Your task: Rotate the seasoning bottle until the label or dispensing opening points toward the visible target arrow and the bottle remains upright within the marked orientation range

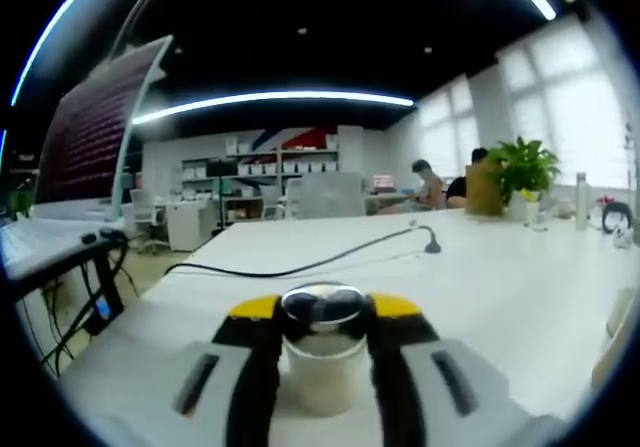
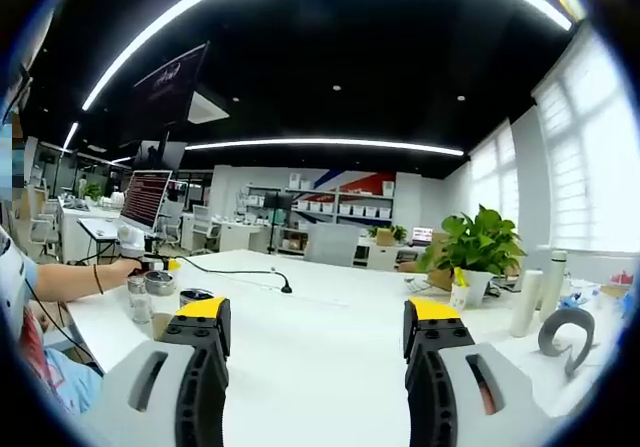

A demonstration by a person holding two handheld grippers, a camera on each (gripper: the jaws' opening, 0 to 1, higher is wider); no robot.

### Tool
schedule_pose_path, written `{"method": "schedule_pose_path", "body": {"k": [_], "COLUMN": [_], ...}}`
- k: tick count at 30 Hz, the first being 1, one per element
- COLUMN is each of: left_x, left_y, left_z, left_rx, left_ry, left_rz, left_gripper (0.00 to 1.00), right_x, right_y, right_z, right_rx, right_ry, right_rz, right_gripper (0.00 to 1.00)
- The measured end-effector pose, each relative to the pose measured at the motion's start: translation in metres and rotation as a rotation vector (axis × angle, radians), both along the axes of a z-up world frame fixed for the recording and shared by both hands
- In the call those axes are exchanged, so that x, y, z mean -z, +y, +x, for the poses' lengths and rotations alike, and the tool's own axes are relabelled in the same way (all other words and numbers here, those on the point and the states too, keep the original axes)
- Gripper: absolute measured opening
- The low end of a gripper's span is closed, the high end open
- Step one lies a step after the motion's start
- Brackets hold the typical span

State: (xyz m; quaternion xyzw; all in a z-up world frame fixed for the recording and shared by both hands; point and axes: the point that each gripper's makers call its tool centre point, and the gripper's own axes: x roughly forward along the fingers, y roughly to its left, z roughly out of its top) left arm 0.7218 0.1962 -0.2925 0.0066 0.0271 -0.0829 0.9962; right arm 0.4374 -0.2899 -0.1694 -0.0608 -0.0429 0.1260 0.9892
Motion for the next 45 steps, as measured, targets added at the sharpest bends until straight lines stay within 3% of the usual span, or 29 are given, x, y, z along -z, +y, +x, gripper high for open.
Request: {"method": "schedule_pose_path", "body": {"k": [4,12,16,20,32,35,41,45], "left_x": [0.000,-0.001,-0.003,-0.005,-0.031,-0.031,-0.031,-0.033], "left_y": [0.001,-0.001,-0.005,0.001,0.002,-0.001,-0.004,-0.009], "left_z": [0.002,0.001,-0.002,-0.003,-0.024,-0.031,-0.048,-0.061], "left_rx": [0.006,0.015,0.011,0.010,0.052,0.068,0.100,0.125], "left_ry": [-0.018,-0.032,-0.053,-0.039,-0.067,-0.058,-0.043,-0.054], "left_rz": [0.001,-0.002,0.038,-0.021,0.003,0.022,-0.012,0.023], "left_gripper": [0.34,0.33,0.33,0.33,0.33,0.33,0.33,0.33], "right_x": [0.000,0.002,0.001,0.003,0.004,0.004,0.005,0.005], "right_y": [0.005,-0.002,0.001,-0.001,0.003,0.004,0.003,0.003], "right_z": [-0.001,0.002,0.002,0.003,0.005,0.004,0.005,0.004], "right_rx": [-0.032,-0.011,-0.028,-0.021,-0.026,-0.030,-0.028,-0.027], "right_ry": [0.002,0.007,0.004,0.010,0.018,0.018,0.020,0.017], "right_rz": [0.015,0.037,0.050,0.048,0.052,0.049,0.051,0.046], "right_gripper": [0.72,0.72,0.72,0.72,0.72,0.72,0.72,0.72]}}
